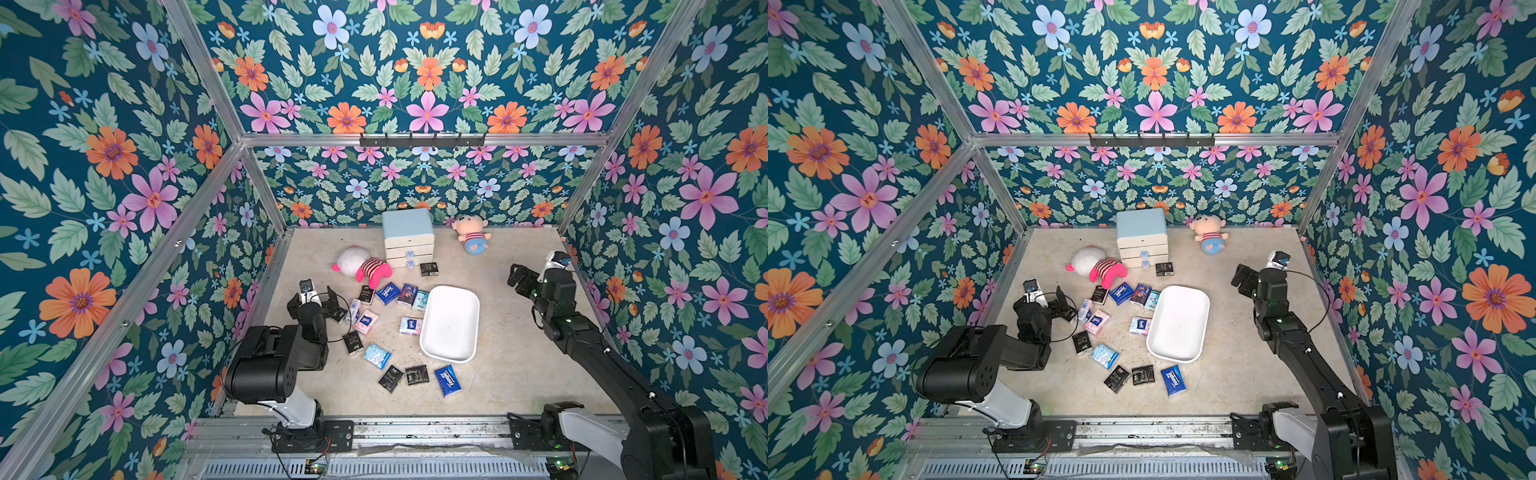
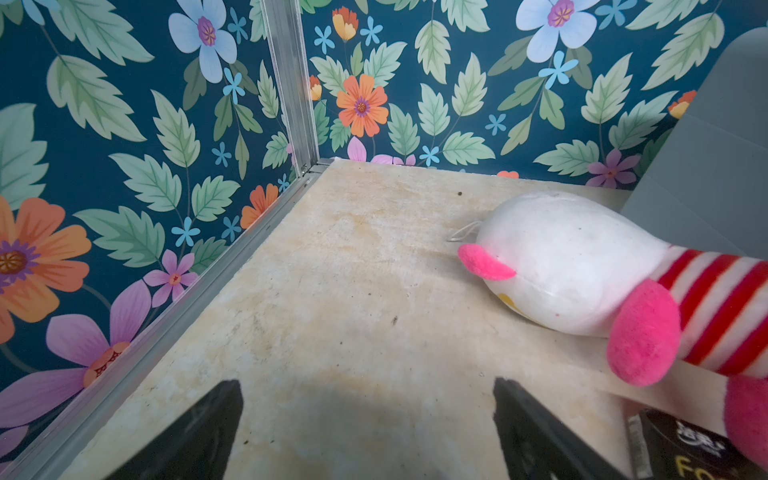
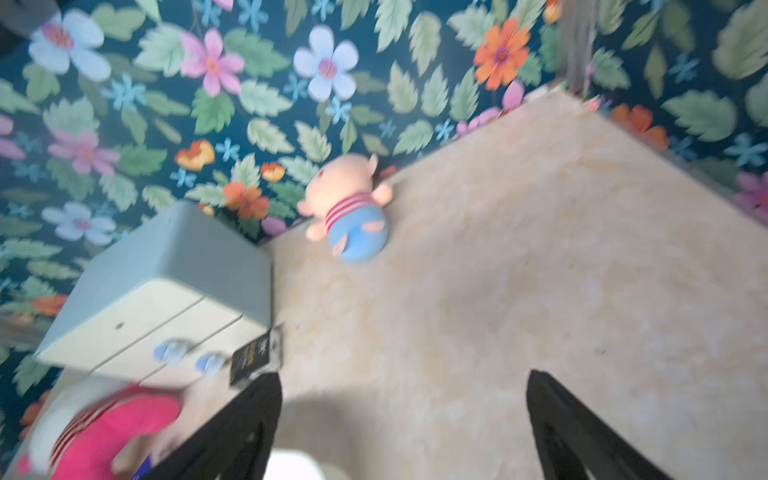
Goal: Put the pocket tissues into the storage box
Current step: Pick up the pocket tissues from the center of the board.
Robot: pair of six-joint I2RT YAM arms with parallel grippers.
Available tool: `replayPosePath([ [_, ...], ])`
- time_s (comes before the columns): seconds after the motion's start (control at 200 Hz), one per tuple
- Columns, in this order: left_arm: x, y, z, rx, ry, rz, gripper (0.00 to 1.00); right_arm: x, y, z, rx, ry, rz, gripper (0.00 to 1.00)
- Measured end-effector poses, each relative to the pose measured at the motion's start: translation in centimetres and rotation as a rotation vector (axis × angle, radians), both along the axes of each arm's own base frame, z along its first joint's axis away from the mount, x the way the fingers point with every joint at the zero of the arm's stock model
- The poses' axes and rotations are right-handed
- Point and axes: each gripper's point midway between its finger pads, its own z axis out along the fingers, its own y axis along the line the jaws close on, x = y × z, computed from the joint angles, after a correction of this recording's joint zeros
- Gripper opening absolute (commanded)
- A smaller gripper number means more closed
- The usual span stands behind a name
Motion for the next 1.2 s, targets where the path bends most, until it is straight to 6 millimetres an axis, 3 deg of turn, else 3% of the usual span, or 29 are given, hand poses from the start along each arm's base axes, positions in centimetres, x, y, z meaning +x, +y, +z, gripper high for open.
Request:
replayPosePath([
  [0.1, 0.0, 0.0, 0.0, 0.000, 0.000, 0.000, 1.00, -1.9, 5.0, -0.8, 0.000, 0.108, 0.127, 0.90],
  [0.25, 0.0, 0.0, 0.0, 0.000, 0.000, 0.000, 1.00, -8.0, 11.9, -4.7, -0.054, 0.329, 0.336, 0.88],
  [0.41, 0.0, 0.0, 0.0, 0.000, 0.000, 0.000, 1.00, -15.6, 16.7, -7.7, -0.081, 0.481, 0.496, 0.85],
  [0.52, 0.0, 0.0, 0.1, 0.000, 0.000, 0.000, 1.00, -19.3, 18.9, -9.3, -0.077, 0.552, 0.551, 0.85],
  [0.605, 0.3, 0.1, 0.8, 0.001, 0.003, 0.008, 1.00, -21.4, 19.9, -10.3, -0.076, 0.591, 0.571, 0.83],
  [0.645, 1.2, 0.2, 2.3, 0.000, -0.011, 0.019, 1.00, -22.0, 20.3, -10.6, -0.074, 0.601, 0.574, 0.82],
  [0.76, 3.3, 0.4, 6.7, -0.028, -0.030, 0.044, 1.00, -23.0, 20.6, -11.6, -0.066, 0.623, 0.567, 0.78],
  [0.88, 3.5, 0.5, 8.3, -0.120, 0.016, 0.071, 1.00, -23.5, 20.5, -12.9, -0.073, 0.655, 0.549, 0.74],
  [1.01, 2.4, -0.5, 7.6, -0.271, 0.106, 0.066, 1.00, -24.1, 21.1, -13.6, -0.081, 0.673, 0.557, 0.74],
  [1.2, -1.9, -3.7, 3.2, -0.510, 0.296, 0.013, 1.00, -24.1, 21.2, -15.9, -0.151, 0.718, 0.529, 0.73],
])
